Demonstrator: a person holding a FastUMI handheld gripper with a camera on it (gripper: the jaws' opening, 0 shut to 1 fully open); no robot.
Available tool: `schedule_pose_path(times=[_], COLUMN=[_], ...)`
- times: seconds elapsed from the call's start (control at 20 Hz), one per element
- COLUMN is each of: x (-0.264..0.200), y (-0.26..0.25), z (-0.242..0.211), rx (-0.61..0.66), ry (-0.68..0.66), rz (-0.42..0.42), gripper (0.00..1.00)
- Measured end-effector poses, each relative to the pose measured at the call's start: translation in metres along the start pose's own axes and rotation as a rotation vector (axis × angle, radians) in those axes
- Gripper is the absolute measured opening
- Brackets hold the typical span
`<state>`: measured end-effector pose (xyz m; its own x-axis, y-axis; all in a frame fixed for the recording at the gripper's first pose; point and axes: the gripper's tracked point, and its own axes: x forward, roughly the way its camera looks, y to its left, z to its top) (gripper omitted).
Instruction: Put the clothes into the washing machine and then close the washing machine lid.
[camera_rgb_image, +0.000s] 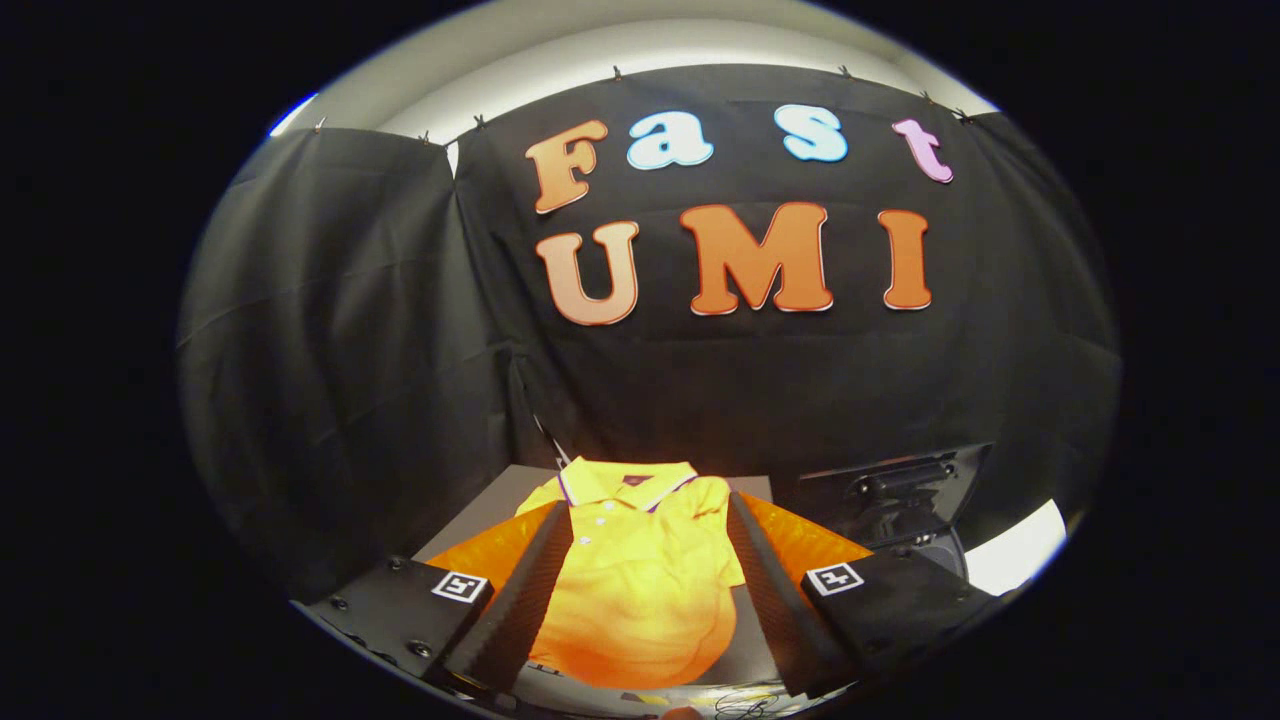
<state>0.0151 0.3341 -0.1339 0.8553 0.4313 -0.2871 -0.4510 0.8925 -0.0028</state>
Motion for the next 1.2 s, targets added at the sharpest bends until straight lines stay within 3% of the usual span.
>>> schedule_pose_path(times=[0.65, 0.95, 1.2], x=[0.081, 0.097, 0.106], y=[0.045, 0.049, 0.048], z=[-0.074, -0.104, -0.112], rx=[-0.047, -0.075, -0.023], ry=[0.17, 0.235, 0.263], rz=[-0.002, -0.002, 0.009], gripper=[1.0, 1.0, 1.0])
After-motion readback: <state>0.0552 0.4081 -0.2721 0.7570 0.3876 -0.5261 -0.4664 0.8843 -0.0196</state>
